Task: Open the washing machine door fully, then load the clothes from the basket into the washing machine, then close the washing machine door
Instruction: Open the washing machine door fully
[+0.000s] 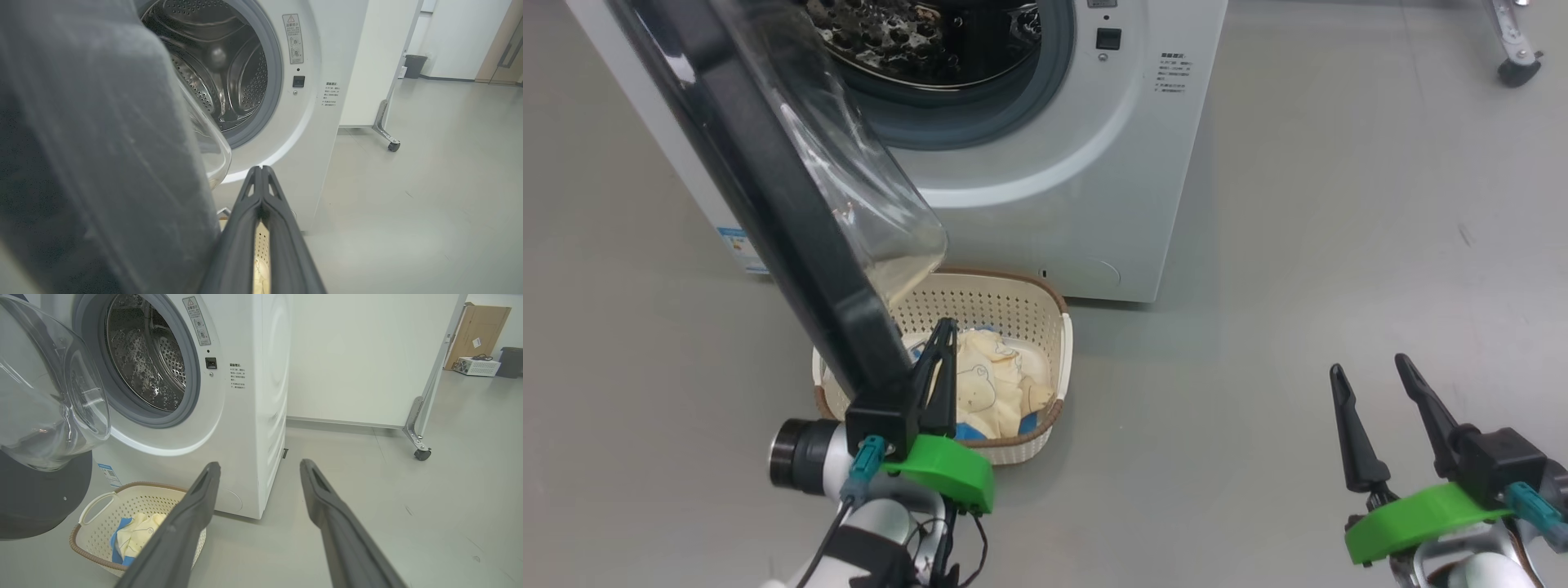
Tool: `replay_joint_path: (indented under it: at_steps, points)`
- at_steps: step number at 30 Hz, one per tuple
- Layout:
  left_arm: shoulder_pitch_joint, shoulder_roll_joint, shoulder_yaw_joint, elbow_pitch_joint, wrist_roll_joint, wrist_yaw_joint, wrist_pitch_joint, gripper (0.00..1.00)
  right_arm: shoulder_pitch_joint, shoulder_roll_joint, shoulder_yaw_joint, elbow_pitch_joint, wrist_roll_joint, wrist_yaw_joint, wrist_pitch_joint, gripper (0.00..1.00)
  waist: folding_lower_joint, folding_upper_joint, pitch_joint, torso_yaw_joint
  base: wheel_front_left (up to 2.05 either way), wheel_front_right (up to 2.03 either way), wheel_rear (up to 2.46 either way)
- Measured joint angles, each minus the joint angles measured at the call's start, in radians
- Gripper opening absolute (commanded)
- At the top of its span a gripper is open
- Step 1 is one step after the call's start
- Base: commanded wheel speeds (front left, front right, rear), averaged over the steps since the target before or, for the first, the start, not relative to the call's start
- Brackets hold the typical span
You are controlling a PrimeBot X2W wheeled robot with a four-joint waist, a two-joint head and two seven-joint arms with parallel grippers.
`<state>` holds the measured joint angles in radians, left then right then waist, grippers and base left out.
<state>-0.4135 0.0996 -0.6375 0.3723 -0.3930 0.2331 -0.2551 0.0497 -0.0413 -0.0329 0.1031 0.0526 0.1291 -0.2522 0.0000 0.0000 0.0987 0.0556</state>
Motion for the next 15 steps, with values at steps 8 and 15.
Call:
replay_joint_path:
  at_steps: [8, 15]
  points:
    - [0.046, 0.045, 0.014, -0.060, 0.005, 0.009, 0.009, 0.00, -0.006, 0.000, -0.011, 0.000, -0.001, 0.000, 0.000, 1.00, 0.0000, 0.0000, -0.001, 0.049, 0.00, 0.00, 0.00]
    - [0.082, 0.080, 0.034, -0.132, 0.004, 0.013, 0.011, 0.00, -0.006, 0.000, -0.023, 0.000, -0.002, 0.000, 0.000, 1.00, 0.0000, 0.0000, 0.005, 0.115, 0.00, 0.00, 0.00]
